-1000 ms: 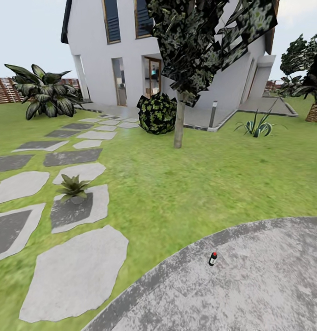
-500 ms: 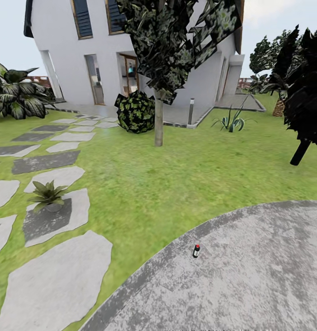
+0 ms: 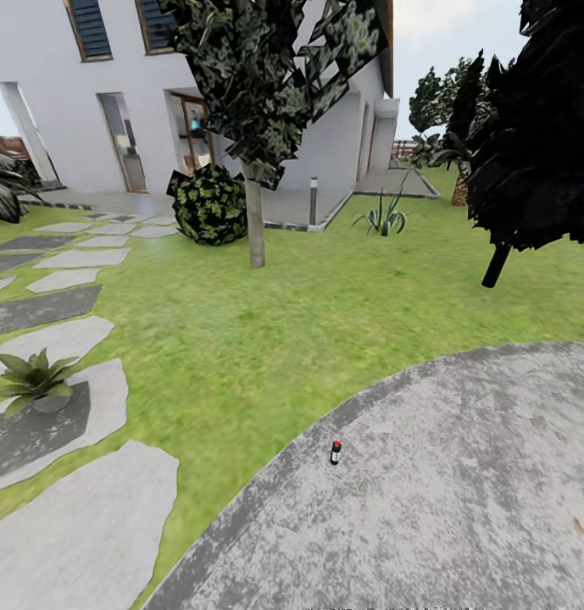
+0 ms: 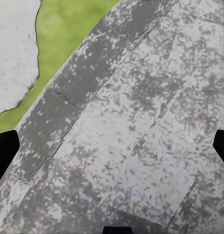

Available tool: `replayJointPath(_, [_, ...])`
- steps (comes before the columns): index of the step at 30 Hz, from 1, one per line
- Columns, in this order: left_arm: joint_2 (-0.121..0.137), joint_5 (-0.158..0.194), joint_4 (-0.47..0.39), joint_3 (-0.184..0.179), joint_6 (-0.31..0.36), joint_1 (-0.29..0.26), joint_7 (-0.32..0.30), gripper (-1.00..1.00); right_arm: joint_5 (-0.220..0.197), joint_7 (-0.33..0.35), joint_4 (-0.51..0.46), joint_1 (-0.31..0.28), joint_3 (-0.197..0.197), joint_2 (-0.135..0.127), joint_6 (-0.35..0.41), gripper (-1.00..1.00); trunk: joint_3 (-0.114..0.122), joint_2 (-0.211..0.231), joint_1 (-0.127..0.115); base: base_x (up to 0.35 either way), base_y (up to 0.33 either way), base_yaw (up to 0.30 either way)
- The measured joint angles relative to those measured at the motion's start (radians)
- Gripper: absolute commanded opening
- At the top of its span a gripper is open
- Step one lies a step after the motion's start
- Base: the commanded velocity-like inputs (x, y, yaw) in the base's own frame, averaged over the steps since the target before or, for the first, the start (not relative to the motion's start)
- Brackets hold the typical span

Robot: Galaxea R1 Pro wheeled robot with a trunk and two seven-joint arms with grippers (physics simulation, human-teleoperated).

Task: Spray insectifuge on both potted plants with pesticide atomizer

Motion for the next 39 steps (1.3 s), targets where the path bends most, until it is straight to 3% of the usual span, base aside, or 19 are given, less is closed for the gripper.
replayJointPath(12, [0.000, 0.000, 0.000, 0.000, 0.000, 0.000, 0.000, 1.00, 0.000, 0.000, 0.000, 0.000, 0.000, 0.000, 0.000, 1.00, -0.008, 0.000, 0.000, 0.074, 0.158, -0.288])
replayJointPath(35, [0.000, -0.001, 0.002, 0.000, 0.000, 0.000, 0.000, 1.00, 0.000, -0.003, -0.002, 0.000, 0.000, 0.000, 0.000, 1.00, -0.025, 0.000, 0.000, 0.003, 0.004, -0.275])
replayJointPath(39, [0.000, -0.001, 0.001, 0.000, 0.000, 0.000, 0.000, 1.00, 0.002, -0.001, 0.000, 0.000, 0.001, 0.000, 0.000, 1.00, -0.026, 0.000, 0.000, 0.000, 0.000, -0.022])
